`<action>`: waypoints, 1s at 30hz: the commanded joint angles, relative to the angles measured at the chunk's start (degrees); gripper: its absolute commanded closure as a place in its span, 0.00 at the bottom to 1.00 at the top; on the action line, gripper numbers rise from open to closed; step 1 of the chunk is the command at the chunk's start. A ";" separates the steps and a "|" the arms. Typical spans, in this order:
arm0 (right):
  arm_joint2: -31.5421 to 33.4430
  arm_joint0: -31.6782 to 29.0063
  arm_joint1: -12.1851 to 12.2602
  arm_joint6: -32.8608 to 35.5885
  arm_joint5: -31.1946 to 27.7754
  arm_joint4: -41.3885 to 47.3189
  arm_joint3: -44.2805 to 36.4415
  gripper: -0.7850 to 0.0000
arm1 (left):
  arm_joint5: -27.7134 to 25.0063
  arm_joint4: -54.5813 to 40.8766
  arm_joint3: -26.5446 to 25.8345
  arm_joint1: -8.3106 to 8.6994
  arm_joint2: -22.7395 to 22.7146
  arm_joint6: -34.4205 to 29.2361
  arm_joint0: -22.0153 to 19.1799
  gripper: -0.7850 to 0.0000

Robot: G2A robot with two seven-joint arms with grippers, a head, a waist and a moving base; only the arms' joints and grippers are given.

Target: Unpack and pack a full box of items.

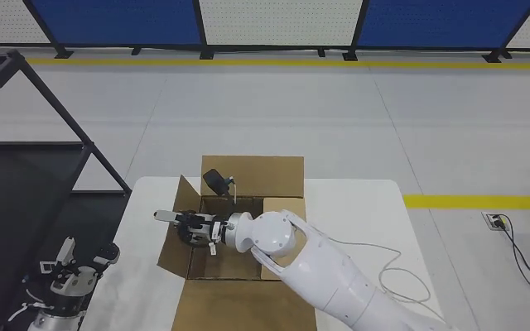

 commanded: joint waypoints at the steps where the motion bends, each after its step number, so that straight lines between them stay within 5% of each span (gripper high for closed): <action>1: 0.00 0.00 0.00 -0.01 0.00 0.00 0.00 0.00 | -0.02 -0.02 0.01 0.00 0.01 0.00 -0.01 0.00; 11: 0.54 -2.53 -0.55 -1.53 -1.64 1.22 -0.94 0.00 | 1.21 0.06 -3.00 -0.18 0.03 1.81 0.16 0.00; 19: -1.49 -1.66 -5.05 -3.60 -2.23 5.24 6.62 0.00 | 1.80 -2.55 -7.86 -0.57 -1.26 1.06 3.53 0.00; 30: -2.83 1.01 -10.09 -4.78 -1.17 4.45 15.04 0.00 | 7.31 -9.41 -11.61 -0.68 -3.97 -8.58 7.34 0.00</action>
